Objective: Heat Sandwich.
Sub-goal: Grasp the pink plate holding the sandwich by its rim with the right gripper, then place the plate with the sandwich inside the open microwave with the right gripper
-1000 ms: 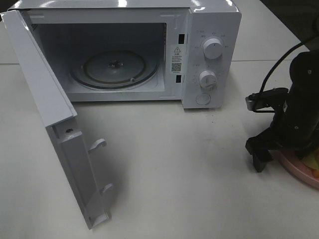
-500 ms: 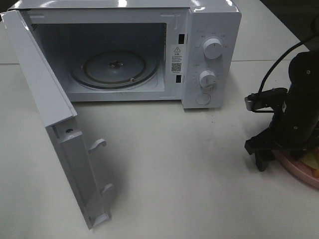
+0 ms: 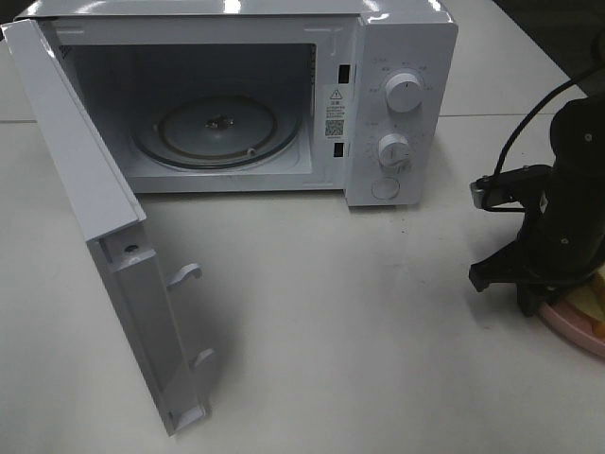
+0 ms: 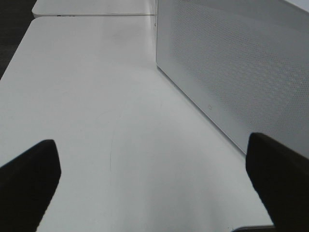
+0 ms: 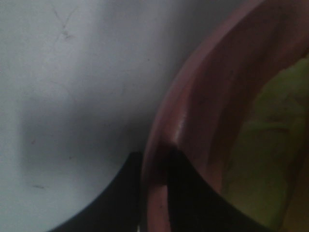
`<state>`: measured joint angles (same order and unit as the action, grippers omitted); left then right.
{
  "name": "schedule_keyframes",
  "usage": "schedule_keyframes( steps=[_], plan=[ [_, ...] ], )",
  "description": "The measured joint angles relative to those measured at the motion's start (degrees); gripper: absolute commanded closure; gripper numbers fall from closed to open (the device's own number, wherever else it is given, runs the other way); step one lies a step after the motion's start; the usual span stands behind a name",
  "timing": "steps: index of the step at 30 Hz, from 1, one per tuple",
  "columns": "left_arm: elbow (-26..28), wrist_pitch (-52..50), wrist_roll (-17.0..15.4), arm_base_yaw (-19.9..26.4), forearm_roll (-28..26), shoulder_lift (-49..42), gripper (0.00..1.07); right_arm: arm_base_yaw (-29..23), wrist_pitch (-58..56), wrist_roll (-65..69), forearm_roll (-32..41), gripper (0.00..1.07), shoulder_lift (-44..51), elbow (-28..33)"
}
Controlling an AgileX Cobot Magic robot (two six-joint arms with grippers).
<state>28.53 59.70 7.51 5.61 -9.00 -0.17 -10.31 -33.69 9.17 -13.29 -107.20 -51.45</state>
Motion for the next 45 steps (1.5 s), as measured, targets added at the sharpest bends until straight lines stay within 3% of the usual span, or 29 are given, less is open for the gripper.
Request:
schedule_keyframes(
  steps=[27, 45],
  plan=[
    [0.0, 0.0, 0.0, 0.0, 0.0, 0.0, 0.05, -0.06, -1.89, 1.09, -1.95, 1.07, 0.52, 0.0],
    [0.0, 0.0, 0.0, 0.0, 0.0, 0.0, 0.05, -7.79, -9.11, 9.28, -10.83, 1.07, 0.52, 0.0]
  ],
)
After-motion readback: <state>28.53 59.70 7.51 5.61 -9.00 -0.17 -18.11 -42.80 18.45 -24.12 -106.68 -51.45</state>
